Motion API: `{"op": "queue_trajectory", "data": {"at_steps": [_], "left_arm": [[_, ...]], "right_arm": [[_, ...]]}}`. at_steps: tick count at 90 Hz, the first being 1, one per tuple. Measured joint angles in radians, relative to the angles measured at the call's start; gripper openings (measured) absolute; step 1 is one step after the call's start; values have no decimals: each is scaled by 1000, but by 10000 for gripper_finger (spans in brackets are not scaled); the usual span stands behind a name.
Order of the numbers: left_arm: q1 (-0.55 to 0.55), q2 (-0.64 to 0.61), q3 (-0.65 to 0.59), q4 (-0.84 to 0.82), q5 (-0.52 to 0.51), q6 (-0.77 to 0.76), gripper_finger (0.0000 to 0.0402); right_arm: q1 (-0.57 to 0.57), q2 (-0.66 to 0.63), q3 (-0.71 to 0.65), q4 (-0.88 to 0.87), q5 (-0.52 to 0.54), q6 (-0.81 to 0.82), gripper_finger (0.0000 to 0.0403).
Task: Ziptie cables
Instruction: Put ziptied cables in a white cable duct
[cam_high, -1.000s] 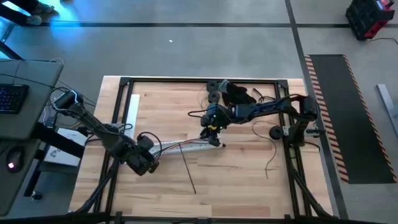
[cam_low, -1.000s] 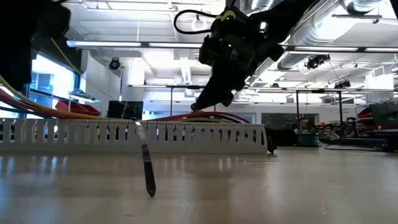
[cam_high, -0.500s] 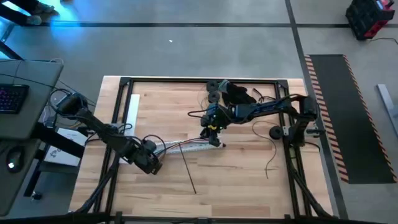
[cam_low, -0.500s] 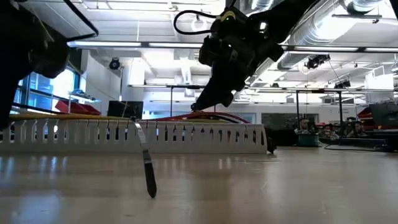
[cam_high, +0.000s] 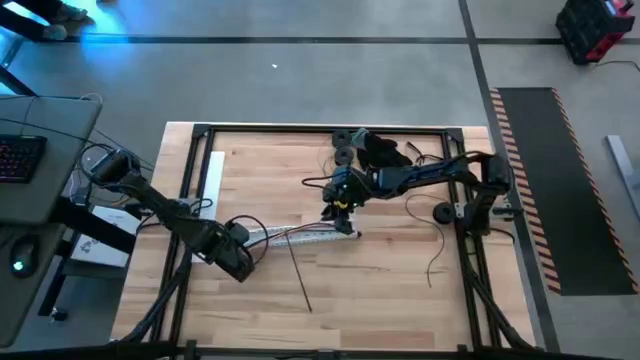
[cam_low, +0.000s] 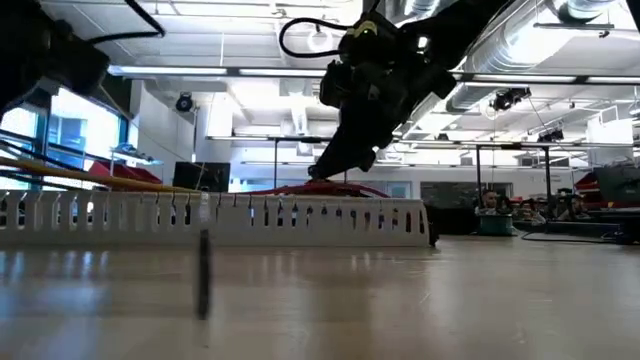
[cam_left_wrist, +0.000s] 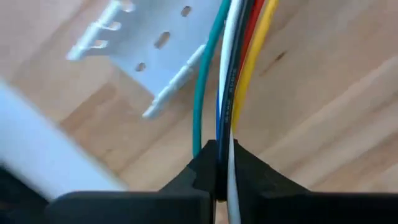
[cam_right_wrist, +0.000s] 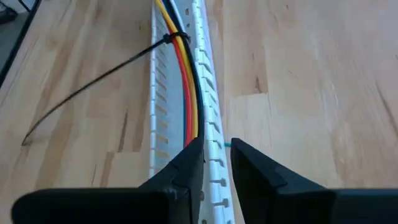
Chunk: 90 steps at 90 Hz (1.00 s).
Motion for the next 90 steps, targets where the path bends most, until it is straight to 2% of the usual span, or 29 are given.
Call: {"op": "queue_trajectory", "data": {"at_steps": [31, 53, 63, 74, 90], "left_arm": [[1, -2, 43, -237, -1, 65, 1], [2, -4, 132, -388, -107, 92, 0], [3, -4, 135, -432, -116, 104, 0], [3, -4, 134, -429, -116, 126, 0], [3, -4, 134, -407, -116, 133, 0]], "right_arm": [[0, 0, 0, 0, 0, -20, 64], [0, 0, 0, -2, -7, -12, 64], [-8, -16, 0, -28, -46, 29, 68], [-21, -57, 0, -87, -131, 44, 97], [24, -82, -3, -265, -123, -71, 169]]}}
